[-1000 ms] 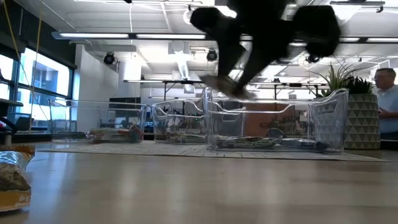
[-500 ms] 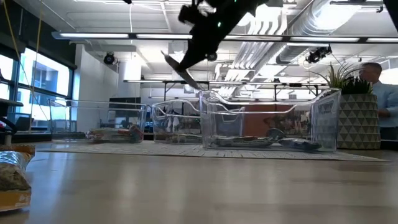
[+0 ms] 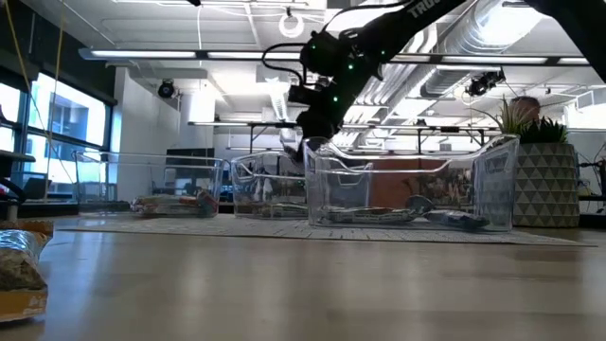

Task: Pick and place Granola Bars by type
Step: Put the orange granola bar into the middle transparent bin

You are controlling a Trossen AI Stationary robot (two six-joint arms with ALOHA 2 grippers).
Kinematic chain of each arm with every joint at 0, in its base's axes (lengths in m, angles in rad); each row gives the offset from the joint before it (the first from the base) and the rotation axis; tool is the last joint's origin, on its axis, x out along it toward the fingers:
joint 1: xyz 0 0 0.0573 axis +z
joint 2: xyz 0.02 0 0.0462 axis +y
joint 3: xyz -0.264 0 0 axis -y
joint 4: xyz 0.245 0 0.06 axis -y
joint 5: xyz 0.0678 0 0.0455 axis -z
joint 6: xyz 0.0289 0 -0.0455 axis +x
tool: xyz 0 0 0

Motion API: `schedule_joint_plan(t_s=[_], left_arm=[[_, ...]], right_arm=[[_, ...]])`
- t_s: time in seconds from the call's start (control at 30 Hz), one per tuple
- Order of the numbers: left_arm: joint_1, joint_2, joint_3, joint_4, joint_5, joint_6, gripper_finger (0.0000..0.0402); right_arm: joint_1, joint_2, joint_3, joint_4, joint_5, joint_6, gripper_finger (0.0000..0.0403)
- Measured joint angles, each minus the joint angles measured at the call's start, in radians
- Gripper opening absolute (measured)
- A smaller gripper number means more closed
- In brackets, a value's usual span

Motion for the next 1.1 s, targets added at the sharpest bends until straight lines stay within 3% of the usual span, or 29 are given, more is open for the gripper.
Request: schedule_joint_plan(t_s=[0.13, 0.33, 0.5, 0.63, 0.77, 0.87, 0.97, 1.1], left_arm=[[0.000, 0.000, 0.000, 0.000, 0.000, 0.000, 0.0190], [0.000, 0.000, 0.000, 0.002, -0.002, 0.000, 0.0190], [0.000, 0.000, 0.000, 0.000, 0.002, 0.000, 0.0190], [-0.018, -0.007, -0.029, -0.013, 0.034, 0.052, 0.0190], [-0.105, -0.047, -0.153, -0.014, 0.183, 0.127, 0.0190], [-0.232, -0.089, -0.298, 0.010, 0.223, 0.153, 0.0190], [-0.363, -0.136, -0.487, 0.169, 0.192, 0.079, 0.0190], [-0.509, -0.180, -0.733, 0.444, 0.178, -0.029, 0.0190]], right_arm=[[0.005, 0.001, 0.000, 0.003, 0.089, -0.002, 0.0149], [0.022, -0.010, 0.018, 0.002, 0.073, -0.003, 0.0179], [0.133, -0.027, 0.100, -0.010, 0.037, -0.037, 0.0183], [0.246, -0.027, 0.167, -0.060, 0.159, -0.110, 0.0181], [0.329, -0.027, 0.238, -0.233, 0.360, -0.135, 0.0179], [0.369, -0.029, 0.292, -0.433, 0.453, -0.096, 0.0180], [0.391, -0.042, 0.323, -0.626, 0.461, 0.037, 0.0181], [0.394, -0.109, 0.297, -0.775, 0.385, 0.214, 0.0181]])
